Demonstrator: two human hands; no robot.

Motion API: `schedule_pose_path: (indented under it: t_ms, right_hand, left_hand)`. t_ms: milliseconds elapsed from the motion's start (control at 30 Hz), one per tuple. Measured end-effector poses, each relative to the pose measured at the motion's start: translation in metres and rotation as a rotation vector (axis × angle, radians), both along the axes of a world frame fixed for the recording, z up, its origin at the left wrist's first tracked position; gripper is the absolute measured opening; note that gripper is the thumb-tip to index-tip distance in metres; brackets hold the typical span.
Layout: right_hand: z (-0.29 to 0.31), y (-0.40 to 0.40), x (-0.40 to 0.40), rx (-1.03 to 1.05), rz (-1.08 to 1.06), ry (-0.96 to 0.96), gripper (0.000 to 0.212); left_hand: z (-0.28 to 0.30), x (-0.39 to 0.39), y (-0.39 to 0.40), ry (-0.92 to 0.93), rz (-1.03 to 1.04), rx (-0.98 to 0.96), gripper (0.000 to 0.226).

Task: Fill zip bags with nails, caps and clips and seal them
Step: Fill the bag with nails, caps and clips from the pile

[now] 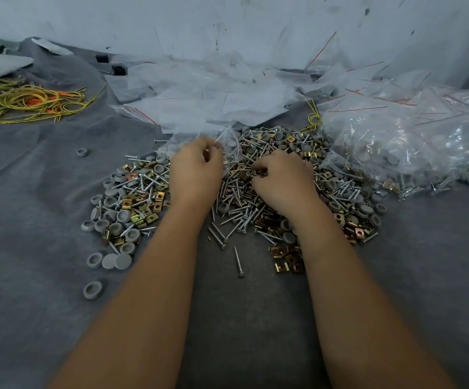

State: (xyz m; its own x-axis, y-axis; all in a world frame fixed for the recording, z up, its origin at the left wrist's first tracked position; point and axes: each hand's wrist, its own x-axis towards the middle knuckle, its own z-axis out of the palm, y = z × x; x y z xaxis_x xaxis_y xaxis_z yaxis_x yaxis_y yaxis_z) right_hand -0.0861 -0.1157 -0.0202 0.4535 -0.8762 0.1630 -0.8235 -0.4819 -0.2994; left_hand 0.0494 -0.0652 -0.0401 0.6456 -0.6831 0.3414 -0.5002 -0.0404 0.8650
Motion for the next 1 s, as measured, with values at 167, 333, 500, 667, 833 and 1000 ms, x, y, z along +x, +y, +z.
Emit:
schedule_pose_path:
  t_ms: [167,333,500,667,833,1000]
  right_hand:
    - [0.000,-0.002,-0.001,-0.032,-0.001,-0.107,0.020]
    - [0.000,-0.001,-0.001,-0.042,0.015,-0.236,0.017]
    - [0.001,-0.001,-0.002,-0.015,0.032,-0.489,0.016]
    - [0.004,0.001,0.002,-0.030,0.067,-0.540,0.016]
    - [0.005,0.007,0.006,0.146,0.106,-0.763,0.012]
    - [0.006,0.009,0.005,0.086,0.153,-0.849,0.033]
  left_hand:
    - [0.000,0.000,0.000,0.018,-0.017,0.014,0.021]
    - [0.000,0.000,0.000,0.022,-0.033,0.021,0.021]
    - [0.000,-0.001,0.000,0.041,-0.042,0.022,0.021]
    - [0.000,-0.002,0.000,-0.048,-0.049,0.082,0.017]
    - [0.000,-0.002,0.000,-0.072,-0.052,0.106,0.019]
    - [0.003,-0.005,0.003,-0.044,-0.092,0.047,0.020]
